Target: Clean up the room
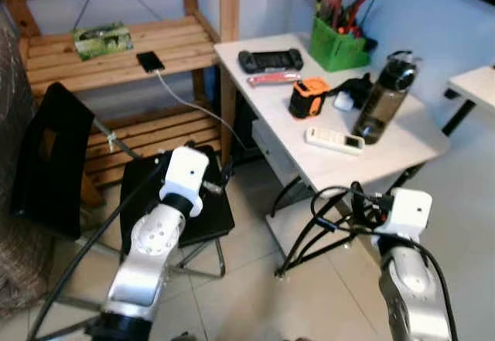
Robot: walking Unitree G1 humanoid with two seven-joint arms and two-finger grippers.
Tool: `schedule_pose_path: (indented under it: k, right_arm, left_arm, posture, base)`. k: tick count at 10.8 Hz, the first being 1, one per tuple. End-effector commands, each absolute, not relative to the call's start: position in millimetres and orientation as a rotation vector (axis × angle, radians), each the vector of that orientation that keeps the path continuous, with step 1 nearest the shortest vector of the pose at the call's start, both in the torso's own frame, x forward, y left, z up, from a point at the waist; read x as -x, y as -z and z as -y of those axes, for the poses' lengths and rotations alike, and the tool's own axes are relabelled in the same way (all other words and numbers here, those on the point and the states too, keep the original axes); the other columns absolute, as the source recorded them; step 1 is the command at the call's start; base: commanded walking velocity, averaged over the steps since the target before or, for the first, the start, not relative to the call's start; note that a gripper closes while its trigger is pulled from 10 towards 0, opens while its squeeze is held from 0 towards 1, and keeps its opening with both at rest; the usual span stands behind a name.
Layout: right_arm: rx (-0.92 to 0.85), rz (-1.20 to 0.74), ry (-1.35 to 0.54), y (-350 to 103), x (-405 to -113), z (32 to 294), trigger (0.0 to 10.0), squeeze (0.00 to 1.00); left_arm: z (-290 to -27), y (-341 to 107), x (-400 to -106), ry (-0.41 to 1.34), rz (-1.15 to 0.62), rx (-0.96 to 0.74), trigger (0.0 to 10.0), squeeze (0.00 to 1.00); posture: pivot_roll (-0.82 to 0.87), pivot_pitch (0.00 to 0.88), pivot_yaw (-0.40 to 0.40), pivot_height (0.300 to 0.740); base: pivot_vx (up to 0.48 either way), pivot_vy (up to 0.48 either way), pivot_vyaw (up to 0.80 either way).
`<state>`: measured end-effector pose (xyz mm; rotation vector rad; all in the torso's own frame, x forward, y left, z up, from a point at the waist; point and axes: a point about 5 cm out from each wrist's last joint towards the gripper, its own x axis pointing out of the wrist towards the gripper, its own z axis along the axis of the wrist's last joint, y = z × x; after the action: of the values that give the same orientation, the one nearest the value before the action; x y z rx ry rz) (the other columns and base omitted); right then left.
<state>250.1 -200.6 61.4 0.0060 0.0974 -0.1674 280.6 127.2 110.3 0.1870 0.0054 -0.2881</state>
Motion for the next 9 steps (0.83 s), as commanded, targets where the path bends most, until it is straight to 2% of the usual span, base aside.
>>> schedule_pose_path:
  k: [1,2,4,6,9]
  right_arm:
    - [0.009,-0.091,0.165,-64.9,-253.9,201.0,10.0,0.00]
    - [0.029,-0.083,0.152,-71.1,-258.3,198.3,10.0,0.00]
    - [0.065,-0.086,0.111,-74.2,-268.2,194.3,10.0,0.00]
    - [0.065,-0.059,0.077,-80.1,-274.7,189.6,10.0,0.00]
    - [0.059,-0.056,0.064,-79.1,-274.8,186.2,10.0,0.00]
  left_arm:
    - [-126.9,-105.8,-281.6,0.270,-0.031,-0.189,10.0,0.79]
    - [-135.3,-105.8,-282.5,0.211,-0.030,-0.115,10.0,0.00]
    - [-132.8,-105.1,-285.8,0.227,-0.033,-0.090,10.0,0.00]
    - [-126.6,-104.9,-288.8,0.258,-0.022,-0.177,10.0,0.00]
    - [-117.4,-107.5,-292.6,0.324,0.002,-0.169,10.0,0.00]
  posture:
    - [0.15,0.000,-0.025,0.740]
    - [0.15,0.000,-0.033,0.740]
    - [0.15,0.000,-0.043,0.740]
    - [0.15,0.000,-0.042,0.740]
    - [0.14,0.000,-0.028,0.740]
  base:
    - [0.000,0.000,0.00]
    - [0.000,0.000,0.00]
    - [0.000,0.000,0.00]
    - [0.000,0.000,-0.70]
    - [0.000,-0.474,-0.71]
